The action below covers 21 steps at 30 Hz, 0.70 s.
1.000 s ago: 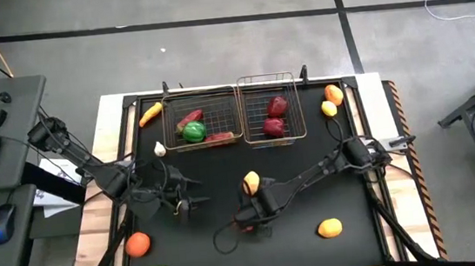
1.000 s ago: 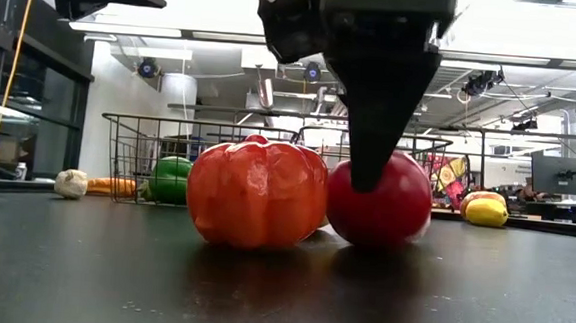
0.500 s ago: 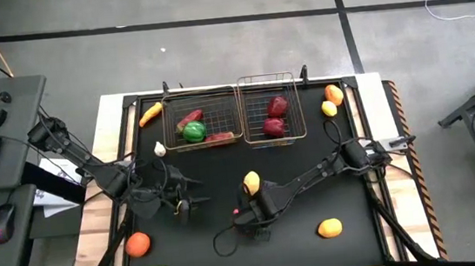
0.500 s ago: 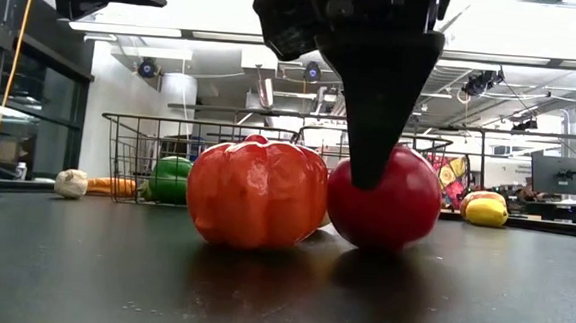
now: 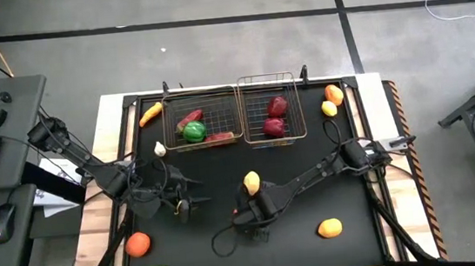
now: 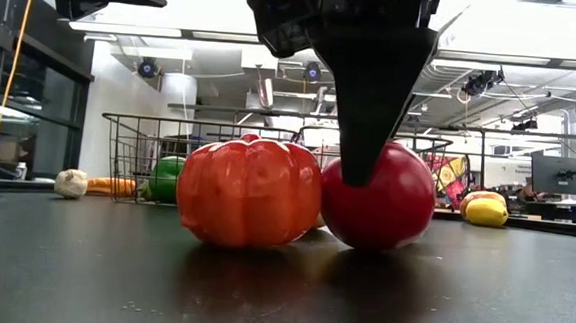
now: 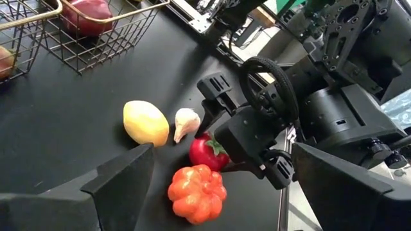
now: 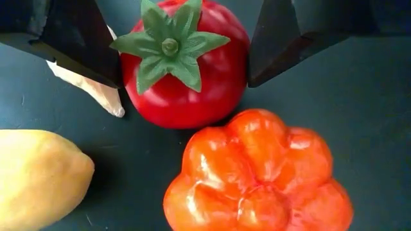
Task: Sort produce into baskets
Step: Put the red tomato into the right wire basket, then put the tomato into the right gold wire basket
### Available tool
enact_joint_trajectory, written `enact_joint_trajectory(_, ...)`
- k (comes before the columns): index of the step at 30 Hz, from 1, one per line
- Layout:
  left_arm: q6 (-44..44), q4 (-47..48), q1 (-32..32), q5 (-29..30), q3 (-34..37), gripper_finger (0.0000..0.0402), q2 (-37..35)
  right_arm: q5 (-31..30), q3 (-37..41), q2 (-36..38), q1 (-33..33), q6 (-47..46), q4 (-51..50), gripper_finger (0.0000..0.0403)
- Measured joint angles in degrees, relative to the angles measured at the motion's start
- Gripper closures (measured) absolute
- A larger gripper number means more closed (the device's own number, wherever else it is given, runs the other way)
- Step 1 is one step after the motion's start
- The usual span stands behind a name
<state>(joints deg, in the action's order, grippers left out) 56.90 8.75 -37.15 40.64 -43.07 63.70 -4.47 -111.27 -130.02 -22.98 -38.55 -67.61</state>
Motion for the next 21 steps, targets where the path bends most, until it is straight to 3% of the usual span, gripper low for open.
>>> enact_joint_trajectory(9, 0.0, 0.0, 0.0, 0.0, 0.0, 0.0048, 0.0, 1.3, -0.1, 0.0, 0.1, -1.6, -0.1, 0.0082)
enact_joint_trajectory(17, -0.1, 0.0, 0.0, 0.0, 0.0, 0.0048, 0.0, 2.6, -0.1, 0.0, 0.2, -1.6, -0.2, 0.0008)
enact_joint_trajectory(21, -0.1, 0.1, 0.0, 0.0, 0.0, 0.0048, 0.0, 5.2, -0.1, 0.0, 0.5, -1.5, 0.2, 0.0021)
